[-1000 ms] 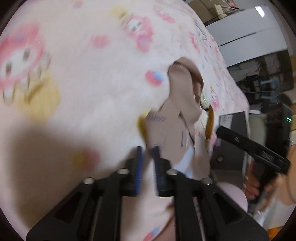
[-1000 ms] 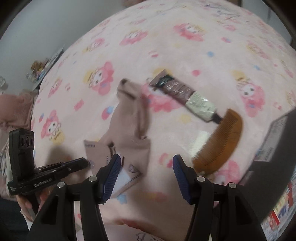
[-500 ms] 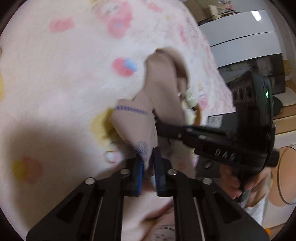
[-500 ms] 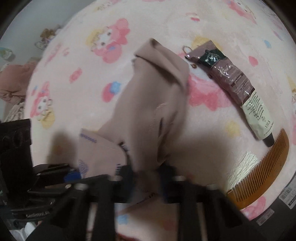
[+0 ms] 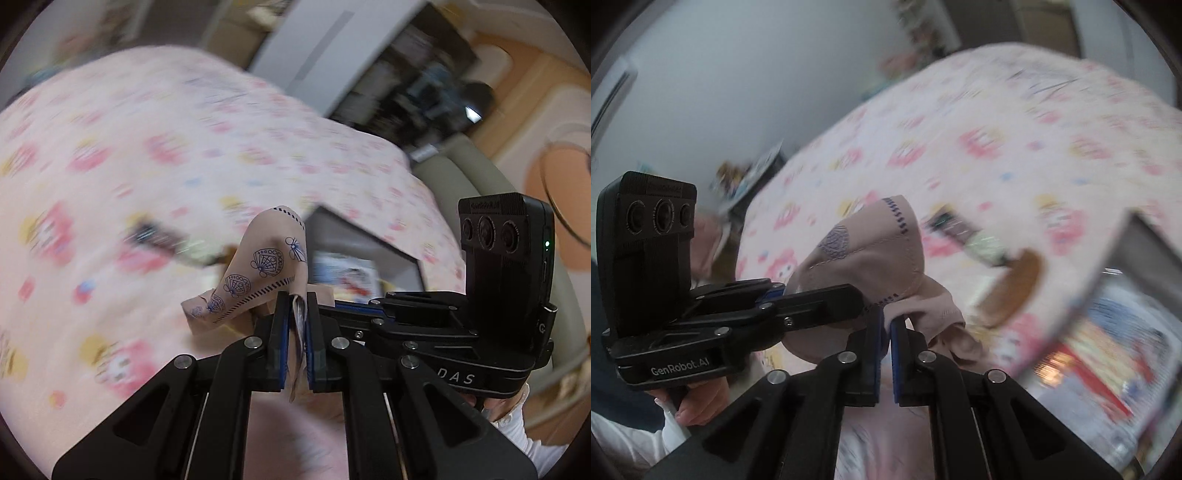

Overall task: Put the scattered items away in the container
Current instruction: 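Carry the mask into the box and open the left gripper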

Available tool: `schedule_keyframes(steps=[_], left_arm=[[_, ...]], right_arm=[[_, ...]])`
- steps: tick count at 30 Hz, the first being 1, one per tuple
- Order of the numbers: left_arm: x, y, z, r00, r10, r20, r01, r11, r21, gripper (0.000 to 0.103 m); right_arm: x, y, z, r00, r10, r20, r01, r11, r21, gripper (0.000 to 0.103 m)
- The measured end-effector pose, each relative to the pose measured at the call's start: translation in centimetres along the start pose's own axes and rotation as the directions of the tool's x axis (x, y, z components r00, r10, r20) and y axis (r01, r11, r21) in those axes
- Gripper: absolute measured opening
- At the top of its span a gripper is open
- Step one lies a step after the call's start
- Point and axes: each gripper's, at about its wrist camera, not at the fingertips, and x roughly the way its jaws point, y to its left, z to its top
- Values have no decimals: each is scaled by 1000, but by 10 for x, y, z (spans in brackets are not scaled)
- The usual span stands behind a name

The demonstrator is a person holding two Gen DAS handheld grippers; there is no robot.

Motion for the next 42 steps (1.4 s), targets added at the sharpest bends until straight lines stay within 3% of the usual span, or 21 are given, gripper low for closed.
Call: schedule_keyframes(steps=[6,11,15,18,20,23,25,27,30,31,32,36,38,40,42], left_arm=[[53,-107,24,990,-121,-79,132,979,154,6],[120,-175,23,970,-142,-197,184,960,211,6],[185,-192,4,940,-88,-329,161,966,202,6],[209,-190,-19,945,38,-324,53,963,266,6],[215,-184,-30,938,55,-341,43,961,274,6],[219,-171,-31,935,42,-351,42,972,229,6],[216,-164,-26,943,22,-332,46,980,196,19],[210,-158,-22,960,26,-278,20,986,163,36],[206,-151,-22,973,37,-230,-4,990,142,37],[209,-150,-21,972,37,-232,-4,990,140,37],[216,-150,-22,969,48,-242,-13,989,147,37],[235,-161,-34,943,153,-295,-81,966,245,37],[231,-162,-35,951,147,-271,-83,968,235,37],[222,-159,-31,966,110,-234,-65,979,193,37],[217,-157,-27,976,98,-194,-67,984,163,37]], right_arm=[[-95,-60,-25,984,-132,122,117,986,118,4],[-144,-108,-57,959,-238,153,210,961,177,4],[-136,-157,-90,955,-282,93,250,933,259,4],[-125,-196,-116,956,-290,56,247,889,385,4],[-123,-212,-126,953,-301,23,258,852,456,4],[-125,-210,-126,957,-285,42,240,868,434,4],[-130,-200,-127,945,-320,71,266,875,404,5],[-136,-193,-127,913,-392,110,326,866,379,7],[-134,-192,-125,850,-510,134,435,822,367,8],[-129,-191,-124,842,-524,129,452,815,362,8],[-122,-193,-122,846,-522,108,458,815,356,9],[-93,-200,-125,902,-431,-15,409,844,346,9],[-90,-198,-130,938,-346,-37,336,873,353,10],[-94,-200,-132,968,-250,-8,233,893,385,9],[-103,-203,-128,961,-273,46,230,879,418,9]])
